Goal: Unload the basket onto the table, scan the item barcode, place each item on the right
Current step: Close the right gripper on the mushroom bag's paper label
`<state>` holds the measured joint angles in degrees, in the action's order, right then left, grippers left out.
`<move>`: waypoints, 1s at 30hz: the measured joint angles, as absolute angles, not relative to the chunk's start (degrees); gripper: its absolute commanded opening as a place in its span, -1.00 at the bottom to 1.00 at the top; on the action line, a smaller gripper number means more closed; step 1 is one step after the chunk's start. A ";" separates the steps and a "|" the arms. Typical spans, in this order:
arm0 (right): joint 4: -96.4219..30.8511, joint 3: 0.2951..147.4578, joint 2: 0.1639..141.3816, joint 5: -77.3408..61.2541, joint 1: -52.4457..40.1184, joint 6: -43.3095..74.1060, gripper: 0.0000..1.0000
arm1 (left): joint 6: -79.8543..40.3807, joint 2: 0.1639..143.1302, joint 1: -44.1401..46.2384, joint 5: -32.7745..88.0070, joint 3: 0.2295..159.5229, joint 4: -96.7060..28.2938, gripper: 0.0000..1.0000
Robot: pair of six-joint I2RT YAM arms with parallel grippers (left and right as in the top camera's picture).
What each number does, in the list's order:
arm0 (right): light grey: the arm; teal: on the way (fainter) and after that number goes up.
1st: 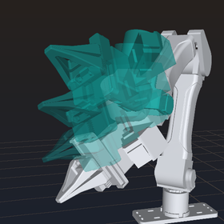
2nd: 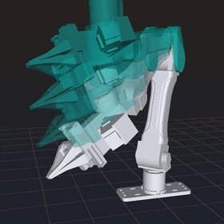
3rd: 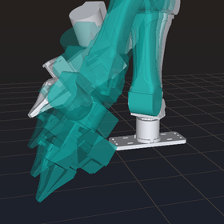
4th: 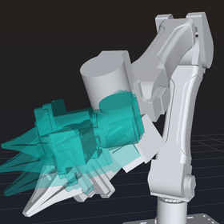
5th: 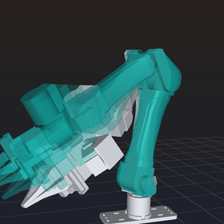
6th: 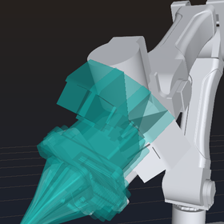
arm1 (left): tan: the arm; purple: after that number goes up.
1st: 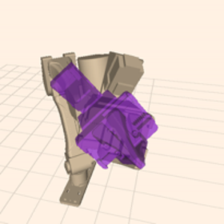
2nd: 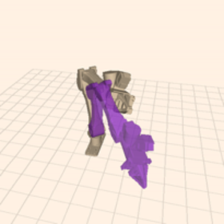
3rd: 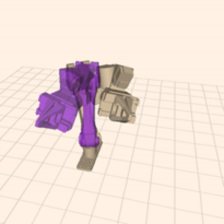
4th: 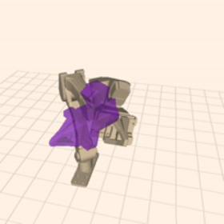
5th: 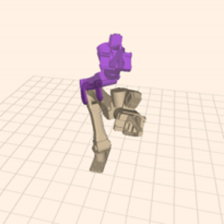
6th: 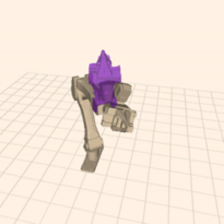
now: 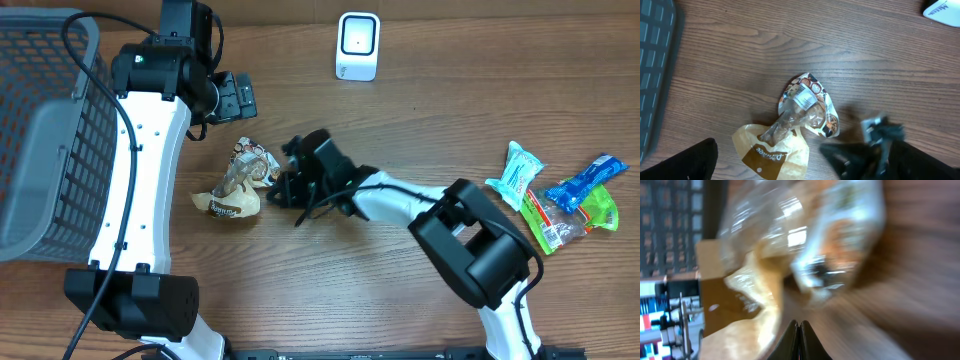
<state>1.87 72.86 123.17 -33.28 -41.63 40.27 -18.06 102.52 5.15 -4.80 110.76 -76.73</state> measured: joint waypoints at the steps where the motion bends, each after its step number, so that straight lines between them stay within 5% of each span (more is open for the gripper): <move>1: 1.28 72.86 123.17 -33.23 -40.53 40.42 -0.29 | -18.06 102.52 5.15 -4.80 110.76 -76.73 0.99; 3: 0.99 72.86 123.17 -31.90 -39.38 41.10 -0.02 | -18.06 102.52 5.15 -4.78 110.76 -76.73 1.00; 5: 2.20 72.86 123.17 -29.12 -39.20 41.54 0.02 | -18.09 102.52 5.15 -4.78 110.76 -76.73 1.00; 15: 17.96 72.97 123.39 -18.24 -45.04 42.19 0.06 | -18.06 102.52 5.15 -4.78 110.76 -76.73 0.99; 30: 18.28 76.51 129.38 -12.64 -46.15 40.03 0.20 | -18.06 102.52 5.15 -4.78 110.76 -76.73 0.99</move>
<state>18.28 76.51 129.38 -12.64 -46.15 40.03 -18.06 102.52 5.15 -4.78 110.76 -76.73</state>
